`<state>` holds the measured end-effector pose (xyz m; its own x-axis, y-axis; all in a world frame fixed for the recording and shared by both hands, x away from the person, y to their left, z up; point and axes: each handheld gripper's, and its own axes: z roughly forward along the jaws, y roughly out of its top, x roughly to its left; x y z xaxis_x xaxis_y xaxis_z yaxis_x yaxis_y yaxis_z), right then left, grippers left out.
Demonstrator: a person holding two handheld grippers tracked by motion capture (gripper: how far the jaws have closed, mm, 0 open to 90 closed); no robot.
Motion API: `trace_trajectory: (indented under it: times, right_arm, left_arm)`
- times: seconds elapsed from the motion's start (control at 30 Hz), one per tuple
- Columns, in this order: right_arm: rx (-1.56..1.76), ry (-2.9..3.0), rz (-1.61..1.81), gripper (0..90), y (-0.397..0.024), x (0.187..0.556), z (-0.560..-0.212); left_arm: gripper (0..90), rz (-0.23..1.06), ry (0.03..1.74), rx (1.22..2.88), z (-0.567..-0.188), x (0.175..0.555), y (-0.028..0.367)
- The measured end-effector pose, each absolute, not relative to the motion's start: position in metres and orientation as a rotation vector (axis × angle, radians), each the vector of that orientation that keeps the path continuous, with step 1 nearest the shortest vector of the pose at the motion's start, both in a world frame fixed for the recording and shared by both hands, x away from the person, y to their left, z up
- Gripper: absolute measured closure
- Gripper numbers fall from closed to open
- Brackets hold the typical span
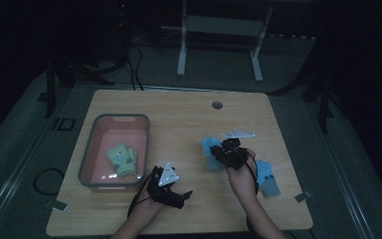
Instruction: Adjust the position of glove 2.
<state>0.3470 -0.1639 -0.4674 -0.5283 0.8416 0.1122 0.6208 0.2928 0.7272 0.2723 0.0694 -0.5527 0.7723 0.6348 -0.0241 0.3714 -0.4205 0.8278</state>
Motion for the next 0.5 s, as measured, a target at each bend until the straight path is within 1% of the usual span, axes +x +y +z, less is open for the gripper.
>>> trace_trajectory:
  times: [0.2, 0.5]
  right_arm:
    - [1.35, 2.258, 1.038, 84.2, -0.156, 0.334, -0.486]
    - [1.462, 2.276, 1.012, 84.1, -0.16, 0.318, -0.522]
  left_arm:
    - [0.8, 0.365, 0.743, 2.061, -0.554, 0.273, 0.07]
    - [0.8, 0.363, 0.741, 2.057, -0.554, 0.272, 0.07]
